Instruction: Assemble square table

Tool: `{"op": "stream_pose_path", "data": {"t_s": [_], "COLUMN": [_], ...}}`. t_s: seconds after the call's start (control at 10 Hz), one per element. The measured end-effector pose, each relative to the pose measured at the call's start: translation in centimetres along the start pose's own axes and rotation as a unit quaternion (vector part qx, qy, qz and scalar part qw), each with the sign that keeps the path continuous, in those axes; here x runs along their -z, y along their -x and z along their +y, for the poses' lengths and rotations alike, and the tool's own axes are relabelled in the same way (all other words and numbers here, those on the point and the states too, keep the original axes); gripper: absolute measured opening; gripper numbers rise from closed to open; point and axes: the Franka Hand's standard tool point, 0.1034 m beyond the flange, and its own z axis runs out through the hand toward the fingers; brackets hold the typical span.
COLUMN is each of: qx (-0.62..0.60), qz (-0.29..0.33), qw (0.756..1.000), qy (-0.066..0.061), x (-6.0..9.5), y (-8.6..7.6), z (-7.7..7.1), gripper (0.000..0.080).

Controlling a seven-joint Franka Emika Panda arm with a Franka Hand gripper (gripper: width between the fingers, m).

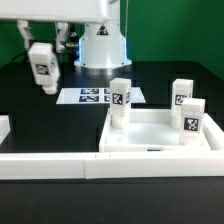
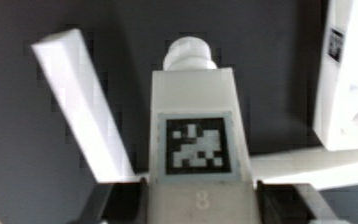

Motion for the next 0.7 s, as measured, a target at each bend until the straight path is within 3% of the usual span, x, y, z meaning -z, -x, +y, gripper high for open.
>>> {"op": "stream_pose_path", "data": {"t_s": [0.1,0.3,0.7], "qx": [0.004,-0.022,-0.013], "qz": [0.033,0.097,0.099], "qw": [0.999,0.995,0.995], "qy": [0.002,-0.008,-0.005], "x": [-0.2,0.3,0.0], "y": [-1.4,-3.8,-3.4], "z": [-1.5,-4.9,-4.7], "gripper": [0.0291,0.0291,0.0291]}}
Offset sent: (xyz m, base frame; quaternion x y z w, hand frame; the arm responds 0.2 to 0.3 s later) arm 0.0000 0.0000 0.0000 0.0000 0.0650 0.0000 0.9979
